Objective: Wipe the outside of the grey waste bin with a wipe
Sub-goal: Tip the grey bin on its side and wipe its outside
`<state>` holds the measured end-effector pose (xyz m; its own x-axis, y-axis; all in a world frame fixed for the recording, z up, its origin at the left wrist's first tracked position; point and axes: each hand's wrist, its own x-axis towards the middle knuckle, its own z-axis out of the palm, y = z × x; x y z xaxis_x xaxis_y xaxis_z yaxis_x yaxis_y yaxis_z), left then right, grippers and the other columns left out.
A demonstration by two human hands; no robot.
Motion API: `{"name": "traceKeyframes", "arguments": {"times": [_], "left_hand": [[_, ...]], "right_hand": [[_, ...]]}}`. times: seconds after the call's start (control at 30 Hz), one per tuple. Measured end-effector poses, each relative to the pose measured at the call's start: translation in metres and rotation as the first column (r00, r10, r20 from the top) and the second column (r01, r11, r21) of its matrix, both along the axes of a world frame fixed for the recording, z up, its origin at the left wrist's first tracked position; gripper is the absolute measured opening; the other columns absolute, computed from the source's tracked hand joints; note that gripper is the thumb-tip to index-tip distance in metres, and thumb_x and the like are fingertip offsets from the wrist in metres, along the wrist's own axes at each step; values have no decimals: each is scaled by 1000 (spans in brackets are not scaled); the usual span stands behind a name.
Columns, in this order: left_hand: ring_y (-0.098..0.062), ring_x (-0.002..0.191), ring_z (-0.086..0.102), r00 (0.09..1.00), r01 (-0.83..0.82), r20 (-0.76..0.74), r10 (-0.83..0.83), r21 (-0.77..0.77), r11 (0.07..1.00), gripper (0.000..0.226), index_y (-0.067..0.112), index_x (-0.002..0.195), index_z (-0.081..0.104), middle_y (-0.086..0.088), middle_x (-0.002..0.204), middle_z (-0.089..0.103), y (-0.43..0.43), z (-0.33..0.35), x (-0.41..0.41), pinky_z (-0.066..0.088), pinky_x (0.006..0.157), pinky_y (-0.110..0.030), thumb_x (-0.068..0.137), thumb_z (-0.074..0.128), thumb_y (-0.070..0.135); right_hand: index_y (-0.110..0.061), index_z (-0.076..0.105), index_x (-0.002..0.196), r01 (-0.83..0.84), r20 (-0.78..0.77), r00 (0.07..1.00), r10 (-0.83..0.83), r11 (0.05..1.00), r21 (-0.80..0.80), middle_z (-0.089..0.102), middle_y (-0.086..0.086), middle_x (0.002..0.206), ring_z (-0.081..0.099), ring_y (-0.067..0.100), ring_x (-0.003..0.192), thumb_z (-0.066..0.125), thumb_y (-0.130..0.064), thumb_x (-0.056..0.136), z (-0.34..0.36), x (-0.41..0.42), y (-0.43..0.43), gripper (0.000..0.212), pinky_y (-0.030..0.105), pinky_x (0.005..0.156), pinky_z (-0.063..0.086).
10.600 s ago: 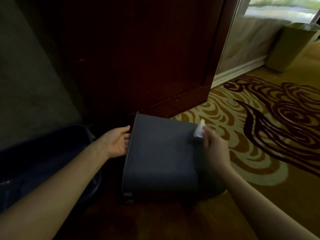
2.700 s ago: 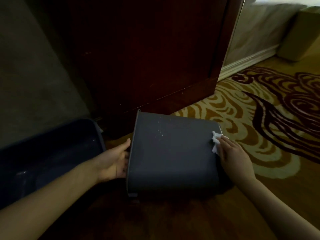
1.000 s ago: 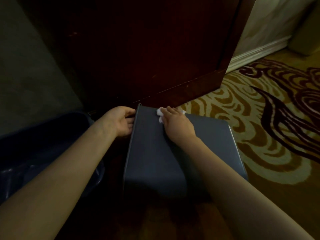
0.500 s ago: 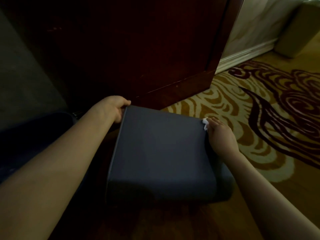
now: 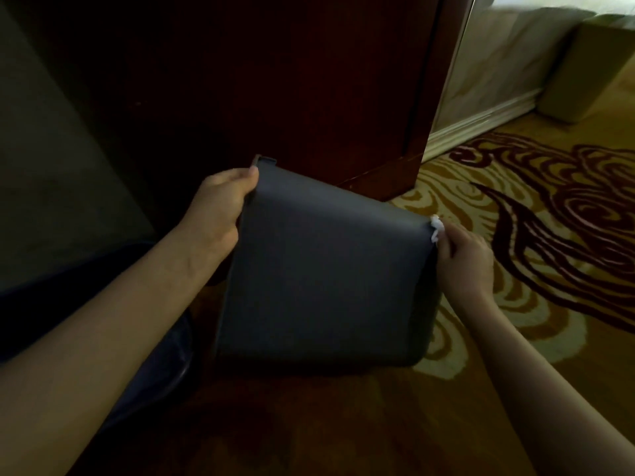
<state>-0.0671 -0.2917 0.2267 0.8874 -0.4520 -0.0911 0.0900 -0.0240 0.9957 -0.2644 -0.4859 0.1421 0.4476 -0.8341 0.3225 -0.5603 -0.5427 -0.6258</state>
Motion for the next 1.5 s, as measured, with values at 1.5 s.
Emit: {"name": "traceKeyframes", "arguments": {"times": [1.5], "left_hand": [[-21,76,71,799,232,-572,-187,6,973,22,13,109,58,-8,77,74,62,3,-4,51,66,-38,93,44,20]], "right_hand": [[-18,55,125,-151,-279,953,119,984,-98,56,0,133,45,21,125,42,-25,94,30,-30,41,35,36,101,37]]}}
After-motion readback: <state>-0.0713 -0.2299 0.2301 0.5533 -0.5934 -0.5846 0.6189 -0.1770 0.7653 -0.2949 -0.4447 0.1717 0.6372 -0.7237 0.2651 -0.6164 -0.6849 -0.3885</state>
